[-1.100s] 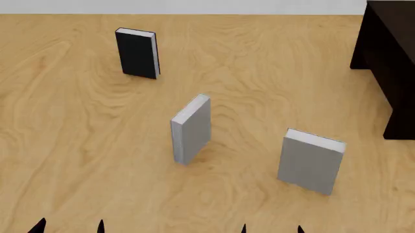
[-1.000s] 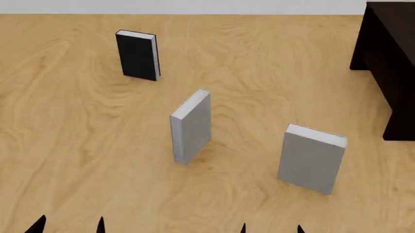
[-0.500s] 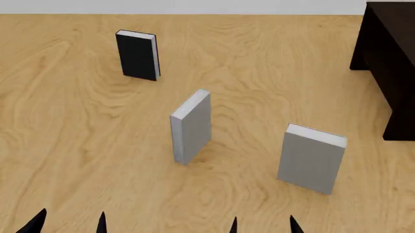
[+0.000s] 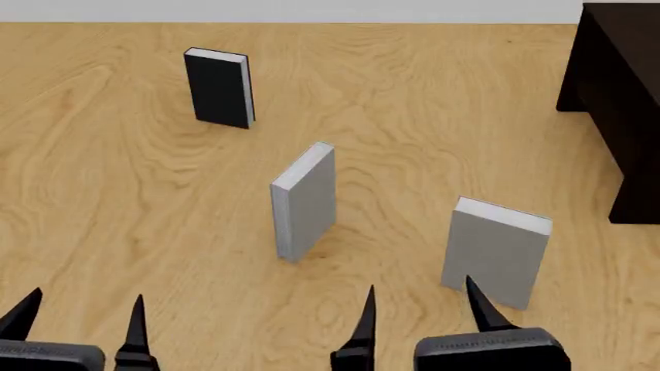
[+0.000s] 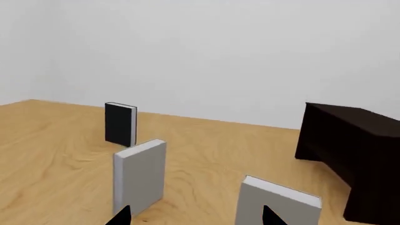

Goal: Pick up the book on the right and place it on the cabinet shelf.

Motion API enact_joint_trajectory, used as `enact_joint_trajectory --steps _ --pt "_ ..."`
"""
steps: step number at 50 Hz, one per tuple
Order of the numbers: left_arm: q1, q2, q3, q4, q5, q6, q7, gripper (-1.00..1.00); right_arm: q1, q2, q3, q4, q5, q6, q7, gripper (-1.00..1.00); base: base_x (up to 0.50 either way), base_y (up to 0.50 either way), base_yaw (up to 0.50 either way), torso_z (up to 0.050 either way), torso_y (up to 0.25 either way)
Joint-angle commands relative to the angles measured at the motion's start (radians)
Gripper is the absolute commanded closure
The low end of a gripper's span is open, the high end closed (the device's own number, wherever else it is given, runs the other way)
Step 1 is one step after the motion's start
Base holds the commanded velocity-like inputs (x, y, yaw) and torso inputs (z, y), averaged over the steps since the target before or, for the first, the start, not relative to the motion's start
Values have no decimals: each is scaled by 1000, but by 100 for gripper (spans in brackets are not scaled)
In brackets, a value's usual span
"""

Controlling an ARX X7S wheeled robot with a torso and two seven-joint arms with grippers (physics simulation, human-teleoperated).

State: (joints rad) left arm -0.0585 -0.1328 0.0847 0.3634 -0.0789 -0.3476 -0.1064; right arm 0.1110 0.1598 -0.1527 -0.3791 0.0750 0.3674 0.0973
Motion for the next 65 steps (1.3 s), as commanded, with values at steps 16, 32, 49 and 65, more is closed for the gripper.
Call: enact_joint_trajectory --steps 16,32,49,65 --pt "34 -78 -81 395 -71 -305 -36 -100 244 97 31 -181 69 365 -50 -100 0 0 0 0 0" --pt "233 -63 -64 513 -123 -265 -27 -100 406 114 108 -173 153 499 -85 -100 0 0 0 0 0" --pt "293 -46 -72 509 -209 -272 -17 -100 581 148 138 -151 189 642 -90 -100 0 0 0 0 0" --pt "272 -55 -63 526 -266 -310 -16 -100 644 160 126 -126 197 655 -99 -100 0 -49 0 0 0"
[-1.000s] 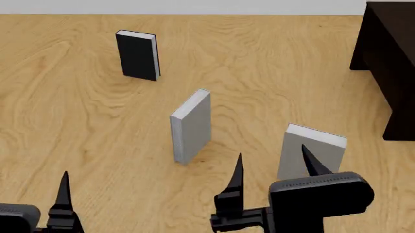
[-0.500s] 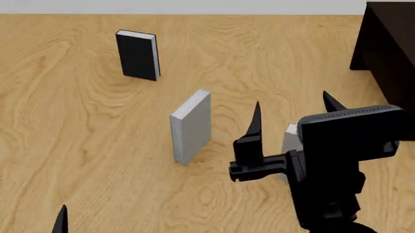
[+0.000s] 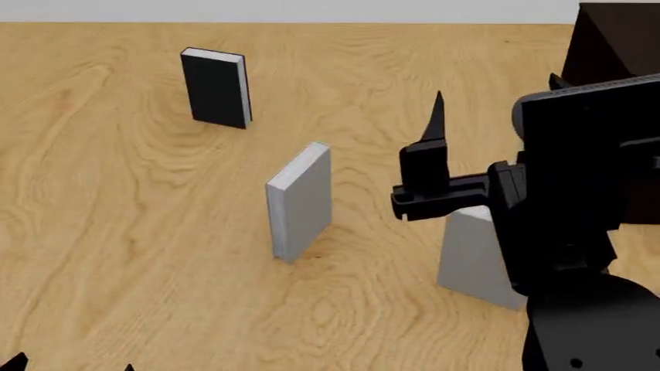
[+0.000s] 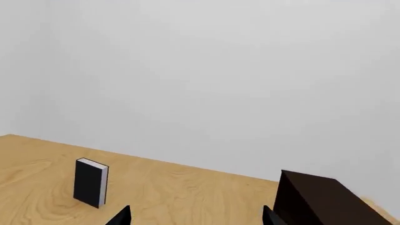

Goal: Pick up the book on the right and place it on the cabinet shelf.

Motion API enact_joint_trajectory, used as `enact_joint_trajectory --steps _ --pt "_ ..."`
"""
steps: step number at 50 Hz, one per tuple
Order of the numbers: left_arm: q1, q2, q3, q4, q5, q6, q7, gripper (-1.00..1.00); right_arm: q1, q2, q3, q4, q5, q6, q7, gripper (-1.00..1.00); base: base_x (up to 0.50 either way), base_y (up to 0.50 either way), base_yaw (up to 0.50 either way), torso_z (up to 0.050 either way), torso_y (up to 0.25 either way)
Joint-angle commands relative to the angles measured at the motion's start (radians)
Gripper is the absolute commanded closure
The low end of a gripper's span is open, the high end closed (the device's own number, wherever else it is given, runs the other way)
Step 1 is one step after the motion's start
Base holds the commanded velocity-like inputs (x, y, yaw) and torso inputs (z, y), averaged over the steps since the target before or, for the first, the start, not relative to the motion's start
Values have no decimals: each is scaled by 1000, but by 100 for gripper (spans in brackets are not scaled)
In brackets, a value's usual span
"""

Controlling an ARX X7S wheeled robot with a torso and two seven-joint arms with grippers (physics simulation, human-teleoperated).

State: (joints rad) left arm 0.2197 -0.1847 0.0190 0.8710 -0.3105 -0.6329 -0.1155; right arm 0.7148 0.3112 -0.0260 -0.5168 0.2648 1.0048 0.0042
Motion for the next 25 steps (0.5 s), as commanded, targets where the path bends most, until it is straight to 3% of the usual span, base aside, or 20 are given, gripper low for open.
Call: enact_joint_trajectory --steps 1,13,25 --pt "-7 -3 2 19 -37 -26 -8 -100 38 9 -2 11 7 15 -6 -100 0 -277 0 0 0" --pt "-13 -10 7 30 -50 -34 -21 -100 19 4 11 -5 24 4 -9 -100 75 -426 0 0 0" --pt "-17 -21 11 40 -49 -26 -35 -100 20 16 2 -30 36 4 -21 -100 287 -424 0 0 0"
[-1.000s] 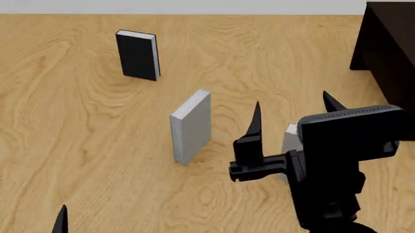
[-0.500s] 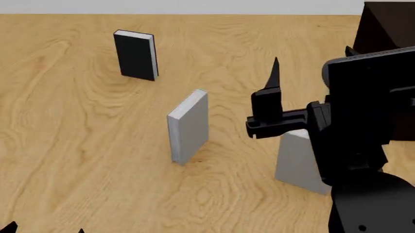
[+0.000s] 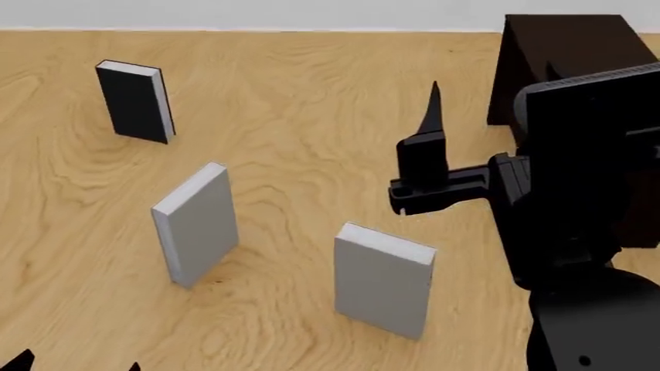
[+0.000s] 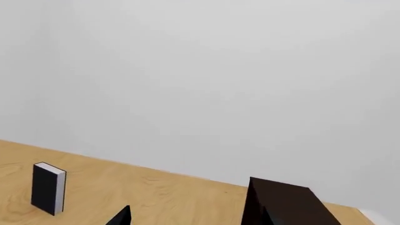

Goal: Pick up the book on the right and place it on the cabinet shelf.

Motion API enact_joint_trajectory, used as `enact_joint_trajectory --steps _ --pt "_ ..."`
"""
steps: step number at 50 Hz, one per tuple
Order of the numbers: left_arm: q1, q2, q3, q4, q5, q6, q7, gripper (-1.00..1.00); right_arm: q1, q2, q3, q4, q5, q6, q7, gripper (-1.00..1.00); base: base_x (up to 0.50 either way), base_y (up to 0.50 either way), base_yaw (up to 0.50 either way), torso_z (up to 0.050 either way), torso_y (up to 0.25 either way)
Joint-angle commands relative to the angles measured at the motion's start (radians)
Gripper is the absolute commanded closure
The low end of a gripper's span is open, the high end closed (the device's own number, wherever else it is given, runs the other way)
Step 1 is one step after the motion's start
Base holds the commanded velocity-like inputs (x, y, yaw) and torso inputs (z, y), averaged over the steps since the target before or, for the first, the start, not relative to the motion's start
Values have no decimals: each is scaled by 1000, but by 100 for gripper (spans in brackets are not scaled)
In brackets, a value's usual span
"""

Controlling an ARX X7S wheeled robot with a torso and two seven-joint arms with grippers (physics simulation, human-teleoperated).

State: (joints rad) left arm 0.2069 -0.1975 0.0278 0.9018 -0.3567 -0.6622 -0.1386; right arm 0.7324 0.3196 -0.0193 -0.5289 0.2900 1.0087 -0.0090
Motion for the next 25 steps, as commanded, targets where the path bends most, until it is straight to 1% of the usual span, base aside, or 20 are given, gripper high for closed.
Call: enact_joint_trajectory --steps 1,13,25 --pt "-3 -9 4 6 -1 10 -11 -100 3 9 -7 -19 11 0 -8 -100 383 -344 0 0 0" --pt "8 -16 15 -21 4 52 -5 -100 -2 14 -19 -29 15 -13 -12 -100 464 -240 0 0 0" --pt "-5 -25 15 4 -17 21 -24 -100 1 15 -35 -23 17 -14 -13 -100 480 -95 0 0 1"
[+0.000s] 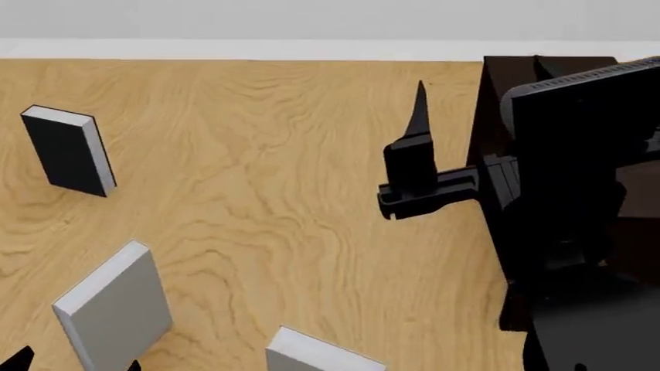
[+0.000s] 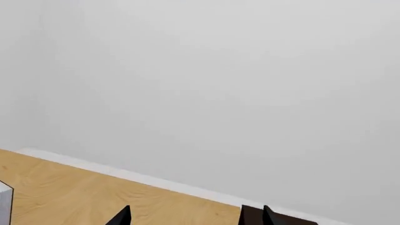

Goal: Pick up the book on the right and place it on the cabinet shelf.

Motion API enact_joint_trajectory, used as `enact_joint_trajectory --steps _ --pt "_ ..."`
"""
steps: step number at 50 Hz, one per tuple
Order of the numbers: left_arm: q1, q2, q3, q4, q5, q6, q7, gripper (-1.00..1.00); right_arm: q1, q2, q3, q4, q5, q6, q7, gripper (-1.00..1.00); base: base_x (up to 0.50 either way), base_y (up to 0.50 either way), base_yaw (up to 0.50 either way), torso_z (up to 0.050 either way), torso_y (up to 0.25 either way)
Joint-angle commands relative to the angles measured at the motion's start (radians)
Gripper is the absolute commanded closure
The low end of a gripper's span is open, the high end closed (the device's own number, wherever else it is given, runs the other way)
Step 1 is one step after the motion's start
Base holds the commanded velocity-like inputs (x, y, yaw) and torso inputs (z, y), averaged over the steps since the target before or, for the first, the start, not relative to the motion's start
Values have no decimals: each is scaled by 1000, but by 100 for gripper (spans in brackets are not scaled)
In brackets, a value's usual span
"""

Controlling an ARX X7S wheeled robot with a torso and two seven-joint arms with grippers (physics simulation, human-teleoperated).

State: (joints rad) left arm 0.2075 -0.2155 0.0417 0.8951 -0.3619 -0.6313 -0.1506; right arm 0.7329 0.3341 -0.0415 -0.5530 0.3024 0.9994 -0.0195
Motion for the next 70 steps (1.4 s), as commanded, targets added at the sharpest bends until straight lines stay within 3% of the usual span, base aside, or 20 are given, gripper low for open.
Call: enact_joint_trajectory --steps 1,14,37,70 --pt "-6 -8 2 12 -12 -10 -12 -100 1 2 -16 1 5 -5 -4 -100 480 -90 0 0 0" --pt "-1 -16 -2 23 -30 -11 -23 -100 -1 -3 -19 4 14 4 1 -100 452 -17 0 0 1" --pt "16 -31 8 25 -30 21 -38 -100 -12 -7 -7 -12 43 25 2 -100 4 0 0 0 0" --pt "15 -51 24 18 -25 40 -67 -100 -24 5 -15 -17 52 -3 3 -100 199 0 0 0 1"
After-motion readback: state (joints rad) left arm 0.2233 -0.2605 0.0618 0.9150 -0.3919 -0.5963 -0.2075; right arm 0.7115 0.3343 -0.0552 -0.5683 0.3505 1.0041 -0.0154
